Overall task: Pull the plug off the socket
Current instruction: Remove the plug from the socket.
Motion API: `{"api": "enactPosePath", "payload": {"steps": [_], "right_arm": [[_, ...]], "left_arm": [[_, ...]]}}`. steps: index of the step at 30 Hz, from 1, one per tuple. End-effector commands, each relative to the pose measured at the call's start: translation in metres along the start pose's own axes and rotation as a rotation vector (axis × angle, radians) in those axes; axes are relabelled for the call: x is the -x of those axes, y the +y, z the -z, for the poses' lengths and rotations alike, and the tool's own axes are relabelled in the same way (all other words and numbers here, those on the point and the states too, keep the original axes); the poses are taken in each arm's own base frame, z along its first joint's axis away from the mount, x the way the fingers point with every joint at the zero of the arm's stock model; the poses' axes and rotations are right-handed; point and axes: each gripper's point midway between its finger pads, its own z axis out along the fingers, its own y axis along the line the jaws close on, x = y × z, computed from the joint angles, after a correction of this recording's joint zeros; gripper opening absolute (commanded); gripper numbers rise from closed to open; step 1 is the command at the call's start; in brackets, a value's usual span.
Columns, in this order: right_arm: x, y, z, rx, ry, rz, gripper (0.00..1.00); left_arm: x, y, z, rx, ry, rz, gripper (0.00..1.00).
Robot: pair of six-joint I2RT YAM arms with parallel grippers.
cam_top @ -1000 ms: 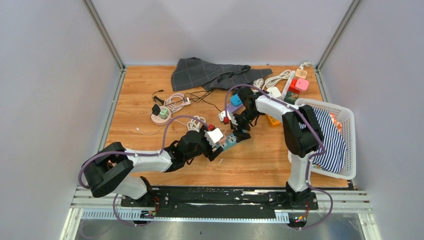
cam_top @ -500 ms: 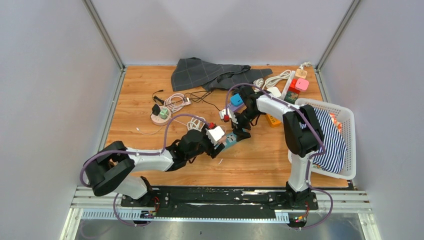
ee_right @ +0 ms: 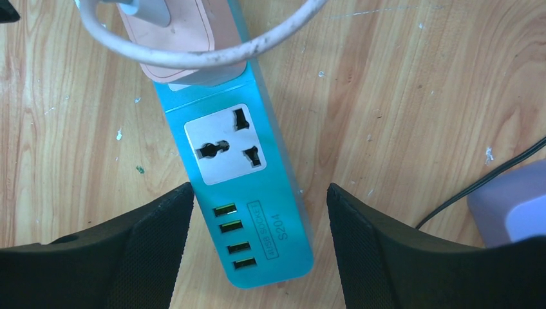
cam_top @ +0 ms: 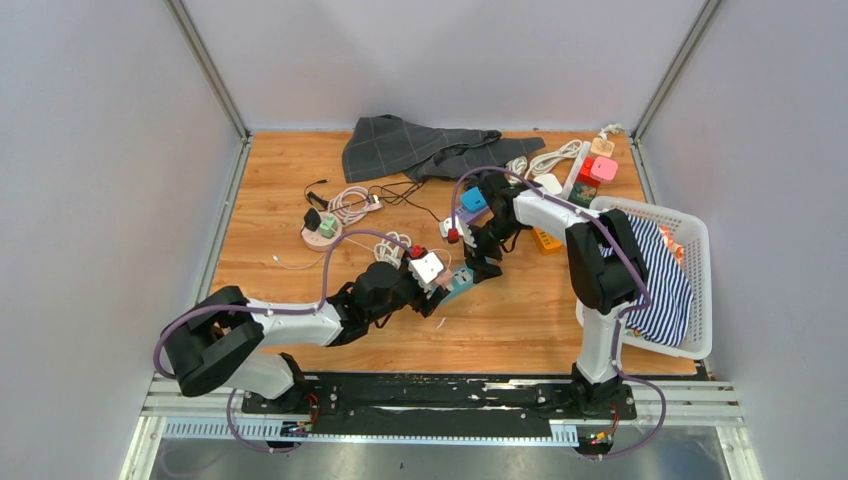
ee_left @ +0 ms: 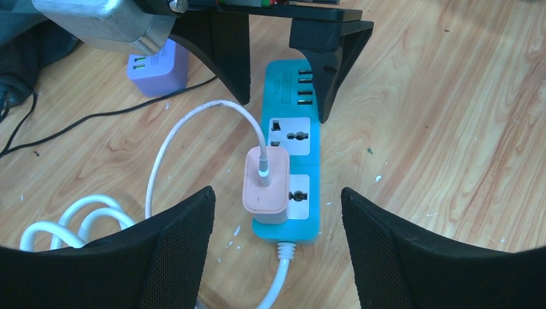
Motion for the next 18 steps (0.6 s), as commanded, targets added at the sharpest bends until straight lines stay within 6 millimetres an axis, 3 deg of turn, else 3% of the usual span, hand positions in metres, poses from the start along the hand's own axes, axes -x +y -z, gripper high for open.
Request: {"api": "enactPosePath", "payload": {"steps": [1,10,18], "right_arm": [[-0.019,0.008,-0.006,0.027,0.027,-0.063,0.77],[-0.023,0.011,-0.008,0.035,0.030,-0.084,0.77],[-0.025,0.011,-0.009,0.039,0.033,-0.094,0.77]], "left_arm": [[-0.001,-0.003,-0.007,-0.012,-0.010,-0.034,0.73],[-0.018,0.005,-0.022,0.032,0.052,-0.059,0.64],[-0.017,0.005,-0.030,0.033,0.055,-0.058,0.55]]}}
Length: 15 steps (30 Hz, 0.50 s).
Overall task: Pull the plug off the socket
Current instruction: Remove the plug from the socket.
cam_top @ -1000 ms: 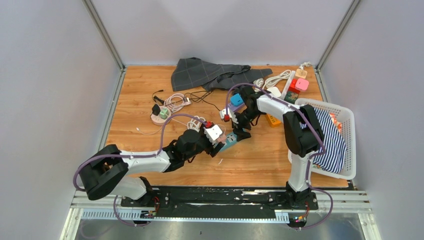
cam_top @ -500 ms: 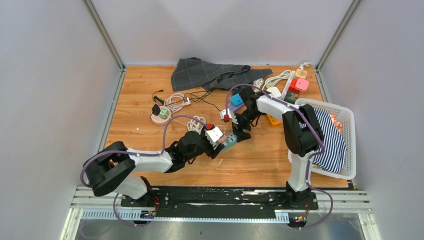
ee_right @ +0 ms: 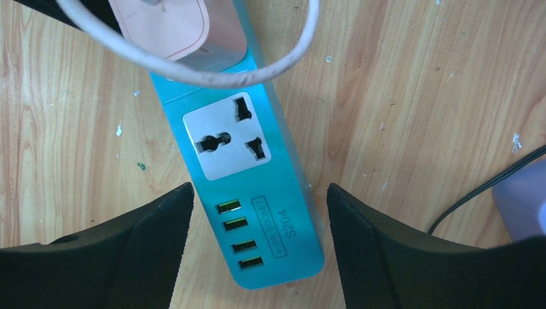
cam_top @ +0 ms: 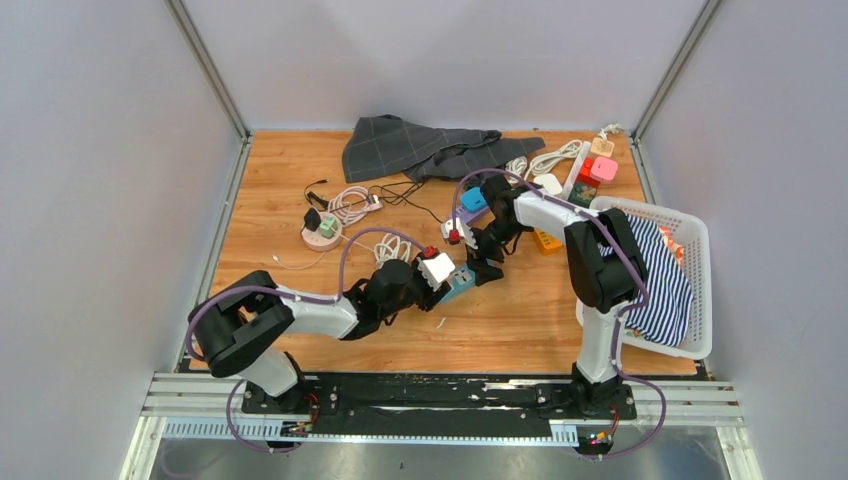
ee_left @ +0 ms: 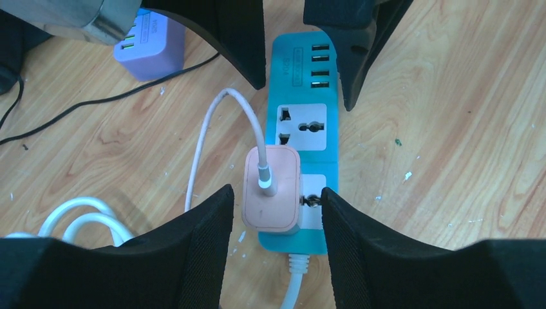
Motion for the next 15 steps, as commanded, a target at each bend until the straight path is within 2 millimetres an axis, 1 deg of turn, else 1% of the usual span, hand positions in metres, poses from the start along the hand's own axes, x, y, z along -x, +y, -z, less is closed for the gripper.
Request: {"api": "enactPosePath", "payload": {"steps": [1,4,6,9,13,15], "right_arm": [[-0.015,0.007,-0.006,0.029,0.019,-0.052,0.77],[-0.015,0.007,-0.006,0.031,0.020,-0.054,0.77],[-0.015,0.007,-0.007,0.032,0.020,-0.055,0.77],[-0.016,0.009,-0.007,0.035,0.021,-0.060,0.77],[-0.017,0.010,-0.008,0.039,0.020,-0.066,0.77],[-0.017,0.011,-0.007,0.039,0.018,-0.067,0.77]], "left_arm": [[0.013,0.000,-0.010,0.009,-0.032,-0.006,0.53],[0.012,-0.002,-0.013,-0.001,-0.028,-0.003,0.48],[0.010,-0.003,-0.015,-0.005,-0.022,0.001,0.40],[0.007,-0.005,-0.016,-0.011,-0.013,0.008,0.26],[0.003,-0.005,-0.015,-0.012,-0.006,0.010,0.00],[0.001,-0.006,-0.013,-0.019,-0.003,0.009,0.00]]}}
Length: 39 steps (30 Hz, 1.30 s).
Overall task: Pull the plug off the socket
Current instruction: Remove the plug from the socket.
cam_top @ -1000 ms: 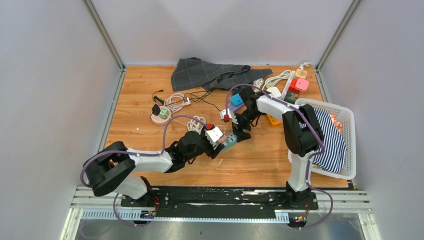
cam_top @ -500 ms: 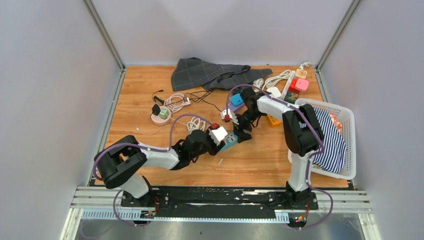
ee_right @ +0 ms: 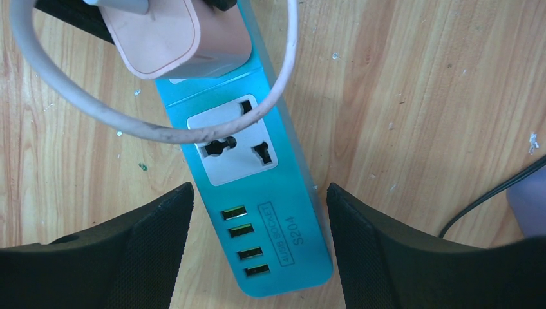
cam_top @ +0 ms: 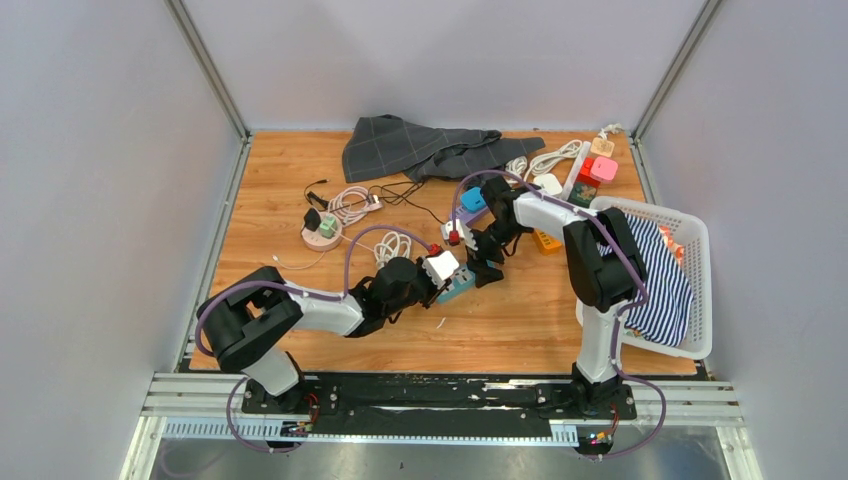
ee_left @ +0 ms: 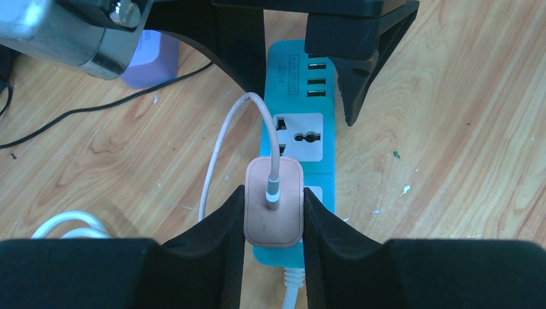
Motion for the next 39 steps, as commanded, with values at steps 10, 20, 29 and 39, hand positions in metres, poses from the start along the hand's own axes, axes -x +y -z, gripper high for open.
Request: {"api": "enactPosePath", "payload": {"steps": [10,20,29,39], "right_arm": [[-0.010,0.036,0.001,0.121,-0.032,0.077,0.76],[-0.022,0.058,0.001,0.134,0.000,0.140,0.63],[-0.033,0.064,-0.003,0.070,0.098,0.117,0.25],[-0.029,0.080,-0.010,0.110,0.108,-0.006,0.00]], "left_arm": [[-0.015,-0.040,0.013,-0.210,0.008,0.055,0.00],[-0.015,-0.047,0.017,-0.246,0.007,0.086,0.00],[-0.017,-0.053,0.017,-0.240,0.005,0.230,0.00],[-0.036,-0.051,0.035,-0.164,-0.057,0.300,0.00]]}}
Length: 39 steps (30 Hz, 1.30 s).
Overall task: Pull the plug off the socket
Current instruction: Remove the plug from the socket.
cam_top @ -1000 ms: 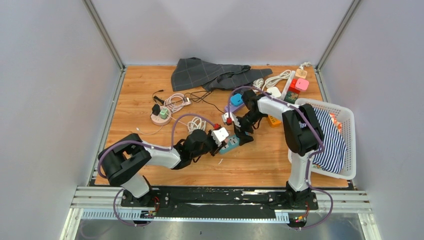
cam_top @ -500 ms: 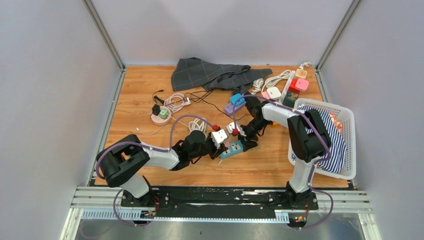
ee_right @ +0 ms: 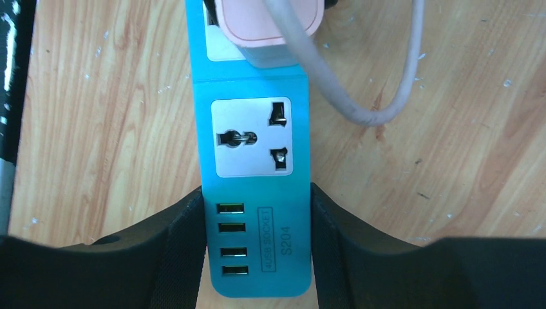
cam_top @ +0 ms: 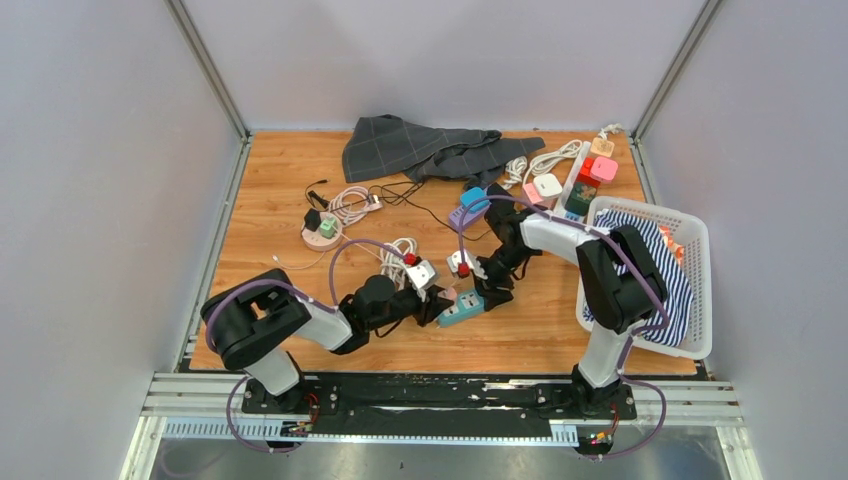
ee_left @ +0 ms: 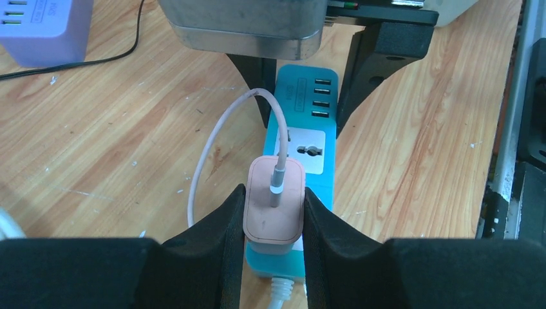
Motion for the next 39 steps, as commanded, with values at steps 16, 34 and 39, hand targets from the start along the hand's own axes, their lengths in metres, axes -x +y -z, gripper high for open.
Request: {"api": "enactPosePath", "payload": {"steps": [16,34,39], "right_arm": [[-0.018,0.019,-0.029,0.003,0.142,-0.193,0.00],[-0.007,0.022,-0.027,0.017,0.093,-0.180,0.00],[-0.009,0.021,-0.028,0.015,0.117,-0.159,0.00]], "left_arm": [[-0.044,-0.009,0.036,0.004,0.125,-0.081,0.00],[-0.048,-0.016,0.032,-0.009,0.136,-0.212,0.00],[-0.053,-0.022,0.032,-0.040,0.115,-0.210,0.00]]}}
